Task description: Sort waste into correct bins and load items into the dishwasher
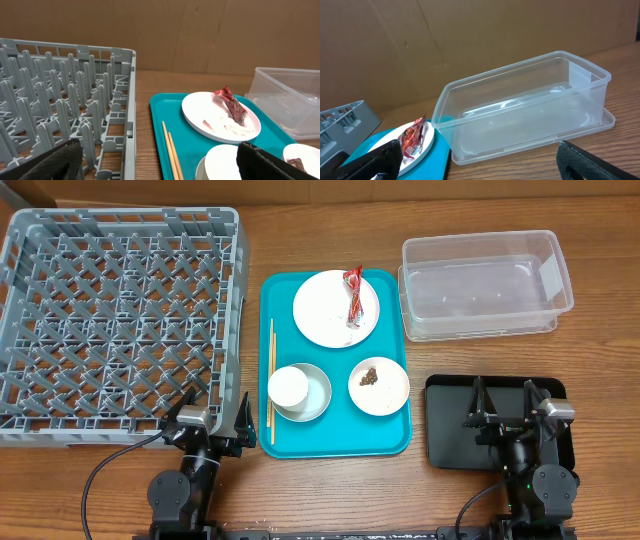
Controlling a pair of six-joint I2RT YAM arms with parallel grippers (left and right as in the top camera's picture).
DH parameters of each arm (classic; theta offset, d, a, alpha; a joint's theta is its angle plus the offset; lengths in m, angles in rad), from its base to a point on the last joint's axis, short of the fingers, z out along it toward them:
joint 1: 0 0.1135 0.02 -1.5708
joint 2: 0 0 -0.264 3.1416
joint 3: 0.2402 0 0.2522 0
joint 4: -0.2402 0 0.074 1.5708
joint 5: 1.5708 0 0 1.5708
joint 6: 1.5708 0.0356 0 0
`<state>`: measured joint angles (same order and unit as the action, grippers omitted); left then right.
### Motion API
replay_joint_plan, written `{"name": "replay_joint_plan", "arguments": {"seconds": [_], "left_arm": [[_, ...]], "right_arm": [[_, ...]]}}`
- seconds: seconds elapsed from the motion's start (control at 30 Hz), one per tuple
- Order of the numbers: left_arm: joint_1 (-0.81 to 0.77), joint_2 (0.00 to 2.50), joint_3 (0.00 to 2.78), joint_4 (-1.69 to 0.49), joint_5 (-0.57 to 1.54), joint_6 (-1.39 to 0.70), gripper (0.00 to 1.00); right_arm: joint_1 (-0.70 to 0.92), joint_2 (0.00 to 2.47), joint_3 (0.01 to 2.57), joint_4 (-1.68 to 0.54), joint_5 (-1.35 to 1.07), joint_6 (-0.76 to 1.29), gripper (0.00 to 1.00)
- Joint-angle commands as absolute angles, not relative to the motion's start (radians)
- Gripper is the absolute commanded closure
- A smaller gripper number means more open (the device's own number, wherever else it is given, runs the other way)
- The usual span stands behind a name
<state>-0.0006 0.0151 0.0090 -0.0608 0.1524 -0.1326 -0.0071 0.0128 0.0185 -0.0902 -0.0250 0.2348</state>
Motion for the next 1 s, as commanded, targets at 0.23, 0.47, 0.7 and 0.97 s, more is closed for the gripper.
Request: {"name": "replay_joint_plan", "arguments": {"seconds": [0.23, 0.47, 0.7, 0.97], "left_arm": [[-0.006, 0.006, 0.005, -0.064, 0.149, -0.146, 0.0], [-0.006, 0.006, 0.042, -0.131, 0.149, -0.225, 0.0], [-0.006, 0.031, 0.212, -0.36, 0.12, -0.179, 0.0], [-0.006, 0.302, 0.545, -0.691, 0.065, -0.152, 0.0]], "right_arm": [[-0.012, 0.003, 0.009, -0.081, -0.024, 0.236, 0.0], [-0.012, 0.009, 0.039, -0.091, -0.181, 0.286, 0.0], [-0.012, 0.132, 0.194, -0.188, -0.192, 0.289, 0.0], [-0.012, 0.597, 0.584, -0.431, -0.305, 0.284, 0.0]]}}
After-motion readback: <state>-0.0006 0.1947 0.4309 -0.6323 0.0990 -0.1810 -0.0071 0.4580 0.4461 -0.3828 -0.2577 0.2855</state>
